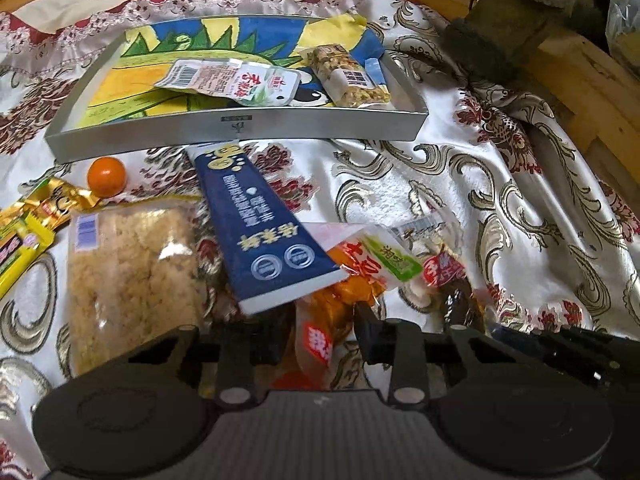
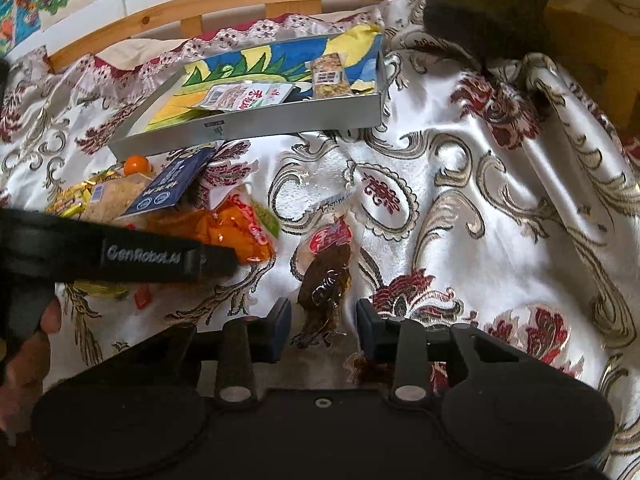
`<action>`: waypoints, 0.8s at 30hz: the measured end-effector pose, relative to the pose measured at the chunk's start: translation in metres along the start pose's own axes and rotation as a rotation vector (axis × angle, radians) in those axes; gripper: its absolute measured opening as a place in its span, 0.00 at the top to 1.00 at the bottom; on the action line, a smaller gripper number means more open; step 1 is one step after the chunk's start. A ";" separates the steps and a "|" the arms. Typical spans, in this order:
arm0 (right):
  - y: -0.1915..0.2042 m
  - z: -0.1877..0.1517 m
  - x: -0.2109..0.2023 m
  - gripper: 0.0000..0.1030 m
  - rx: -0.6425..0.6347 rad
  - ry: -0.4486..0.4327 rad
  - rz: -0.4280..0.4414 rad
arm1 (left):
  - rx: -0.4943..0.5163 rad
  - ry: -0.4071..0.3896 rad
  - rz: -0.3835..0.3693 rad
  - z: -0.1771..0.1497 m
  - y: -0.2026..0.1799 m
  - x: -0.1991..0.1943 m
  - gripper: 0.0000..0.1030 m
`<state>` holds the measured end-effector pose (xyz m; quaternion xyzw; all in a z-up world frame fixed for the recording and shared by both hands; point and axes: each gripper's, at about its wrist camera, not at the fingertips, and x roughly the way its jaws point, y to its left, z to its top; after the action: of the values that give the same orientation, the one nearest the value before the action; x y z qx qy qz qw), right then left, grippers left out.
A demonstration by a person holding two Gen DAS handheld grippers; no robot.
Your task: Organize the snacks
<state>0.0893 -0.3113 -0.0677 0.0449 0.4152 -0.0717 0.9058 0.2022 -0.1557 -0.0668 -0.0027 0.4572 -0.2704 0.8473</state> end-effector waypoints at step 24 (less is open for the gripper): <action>0.006 -0.002 -0.001 0.63 -0.038 -0.055 0.016 | -0.015 0.005 0.026 -0.016 0.008 -0.015 0.64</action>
<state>0.0882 -0.3051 -0.0686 0.0292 0.3909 -0.0576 0.9182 0.1867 -0.1378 -0.0662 -0.0026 0.4612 -0.2556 0.8497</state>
